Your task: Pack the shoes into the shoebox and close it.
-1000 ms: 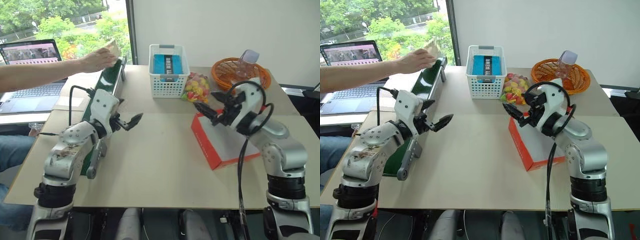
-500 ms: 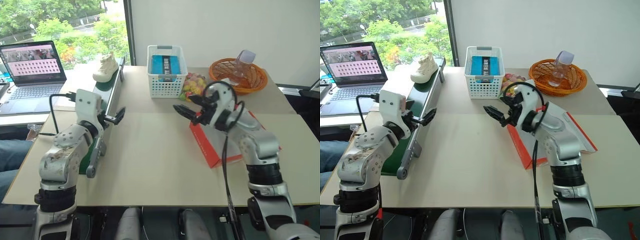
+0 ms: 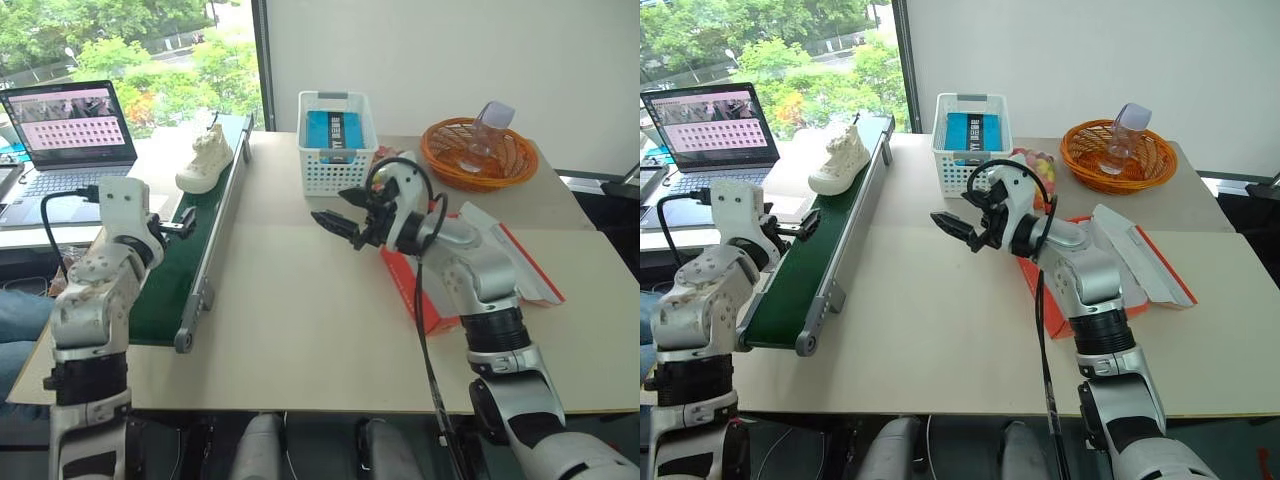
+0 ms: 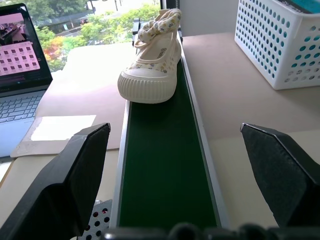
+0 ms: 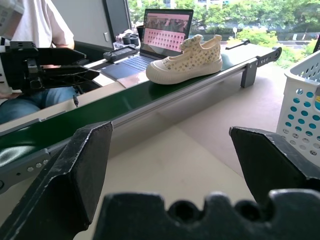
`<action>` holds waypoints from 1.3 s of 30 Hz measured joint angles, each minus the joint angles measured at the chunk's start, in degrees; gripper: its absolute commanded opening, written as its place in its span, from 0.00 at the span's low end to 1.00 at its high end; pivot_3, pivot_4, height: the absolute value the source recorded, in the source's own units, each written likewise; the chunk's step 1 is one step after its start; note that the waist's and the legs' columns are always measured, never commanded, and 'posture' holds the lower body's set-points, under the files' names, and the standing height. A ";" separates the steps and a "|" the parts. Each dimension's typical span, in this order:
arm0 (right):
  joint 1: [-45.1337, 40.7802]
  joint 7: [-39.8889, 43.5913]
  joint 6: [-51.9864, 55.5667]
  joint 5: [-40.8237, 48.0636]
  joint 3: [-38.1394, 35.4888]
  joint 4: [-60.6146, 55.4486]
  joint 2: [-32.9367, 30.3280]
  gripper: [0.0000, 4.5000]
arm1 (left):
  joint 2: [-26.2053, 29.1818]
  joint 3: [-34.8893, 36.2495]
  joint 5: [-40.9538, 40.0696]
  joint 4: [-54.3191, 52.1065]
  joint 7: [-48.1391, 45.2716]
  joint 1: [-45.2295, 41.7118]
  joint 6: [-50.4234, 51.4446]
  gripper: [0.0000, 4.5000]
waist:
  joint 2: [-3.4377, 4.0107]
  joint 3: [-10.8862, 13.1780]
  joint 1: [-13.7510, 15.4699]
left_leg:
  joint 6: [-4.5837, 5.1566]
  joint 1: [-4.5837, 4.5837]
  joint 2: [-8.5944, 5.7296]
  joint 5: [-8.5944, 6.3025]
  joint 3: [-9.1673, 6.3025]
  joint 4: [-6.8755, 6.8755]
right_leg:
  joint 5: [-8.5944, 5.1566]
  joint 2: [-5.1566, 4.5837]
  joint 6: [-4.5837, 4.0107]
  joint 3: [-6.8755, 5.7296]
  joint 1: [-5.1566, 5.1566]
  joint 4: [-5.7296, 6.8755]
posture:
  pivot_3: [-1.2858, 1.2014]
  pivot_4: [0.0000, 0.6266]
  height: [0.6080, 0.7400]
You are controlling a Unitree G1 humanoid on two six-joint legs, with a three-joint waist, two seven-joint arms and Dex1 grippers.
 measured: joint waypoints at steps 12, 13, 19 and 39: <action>1.10 -0.55 0.03 -0.36 0.72 -1.67 0.18 1.00 | 2.53 -5.57 4.37 21.38 -6.67 -11.53 -5.92 1.00 | 0.00 0.00 -0.12 | -0.05 -0.03 0.00 0.05 0.00 -0.01 | -0.11 0.03 0.02 0.02 -0.17 0.28 | 0.52 0.24 0.97; 1.41 -0.62 0.03 -0.54 0.72 -1.70 0.04 1.00 | 2.44 -5.81 4.55 22.81 -6.72 -12.21 -6.01 1.00 | -0.01 0.00 -0.11 | -0.05 -0.03 0.00 0.05 0.00 0.00 | -0.11 0.03 0.01 0.02 -0.17 0.27 | 0.52 0.24 0.97; 2.24 -0.80 0.03 -1.20 0.69 -1.71 -1.38 1.00 | 2.38 -5.83 6.02 29.04 -6.41 -14.12 -5.99 1.00 | -0.02 0.01 -0.16 | -0.06 -0.03 0.00 0.05 -0.01 0.01 | -0.11 0.02 0.00 0.03 -0.18 0.29 | 0.52 0.24 0.97; 1.62 -0.38 0.03 -2.39 0.68 -1.57 -1.92 1.00 | -1.81 -5.05 5.06 22.96 -11.44 -10.32 -4.27 0.02 | -0.01 0.00 1.56 | -0.07 -0.02 -0.01 0.06 0.00 0.02 | -0.11 -0.07 -0.01 -0.05 -0.04 0.30 | 0.52 0.24 0.97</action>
